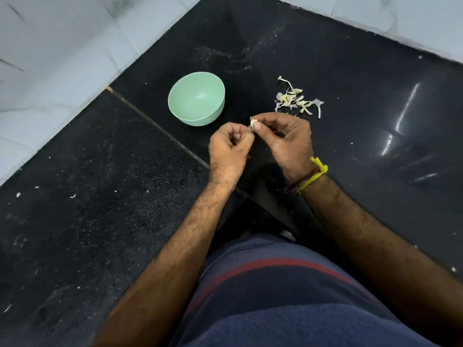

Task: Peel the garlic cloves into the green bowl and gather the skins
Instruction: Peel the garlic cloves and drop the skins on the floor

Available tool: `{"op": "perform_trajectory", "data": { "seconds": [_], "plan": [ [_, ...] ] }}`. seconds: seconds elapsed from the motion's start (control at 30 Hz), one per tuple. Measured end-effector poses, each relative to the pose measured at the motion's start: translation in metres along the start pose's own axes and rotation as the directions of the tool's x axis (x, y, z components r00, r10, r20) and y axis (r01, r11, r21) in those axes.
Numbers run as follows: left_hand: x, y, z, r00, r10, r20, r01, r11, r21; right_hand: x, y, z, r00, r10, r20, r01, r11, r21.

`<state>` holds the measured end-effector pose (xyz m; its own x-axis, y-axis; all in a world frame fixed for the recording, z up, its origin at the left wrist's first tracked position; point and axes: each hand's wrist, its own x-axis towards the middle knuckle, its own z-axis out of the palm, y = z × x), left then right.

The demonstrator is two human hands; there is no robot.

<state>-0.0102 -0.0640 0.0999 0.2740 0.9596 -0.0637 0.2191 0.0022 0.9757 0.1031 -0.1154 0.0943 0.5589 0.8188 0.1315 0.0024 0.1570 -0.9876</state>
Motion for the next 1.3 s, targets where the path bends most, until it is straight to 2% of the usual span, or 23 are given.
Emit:
{"op": "perform_trajectory", "data": {
  "seconds": [0.13,0.3,0.47,0.7,1.0,1.3],
  "plan": [
    [-0.002,-0.006,0.003,0.999,0.026,0.040,-0.030,0.993,0.112,0.005,-0.008,-0.004,0.994,0.107,0.009,-0.107,0.972,0.208],
    [0.003,-0.005,-0.002,0.995,0.095,-0.041,-0.093,0.994,0.052,0.009,-0.002,-0.013,0.969,0.229,0.096,-0.247,0.926,0.284],
    [0.012,-0.001,0.001,0.989,0.135,-0.065,-0.134,0.991,0.015,0.009,0.002,-0.011,0.972,0.221,0.085,-0.236,0.938,0.253],
    [0.007,0.000,0.002,0.992,0.128,-0.006,-0.127,0.977,-0.170,0.012,-0.002,-0.011,0.976,0.211,0.050,-0.217,0.945,0.246],
    [0.011,-0.003,0.001,0.985,0.172,-0.012,-0.172,0.983,-0.058,0.010,-0.004,-0.008,0.962,0.269,0.057,-0.274,0.928,0.252],
    [0.014,-0.003,-0.002,0.965,0.259,-0.033,-0.258,0.965,0.042,0.009,-0.008,-0.006,0.975,0.222,0.027,-0.224,0.968,0.117]
  ]
}}
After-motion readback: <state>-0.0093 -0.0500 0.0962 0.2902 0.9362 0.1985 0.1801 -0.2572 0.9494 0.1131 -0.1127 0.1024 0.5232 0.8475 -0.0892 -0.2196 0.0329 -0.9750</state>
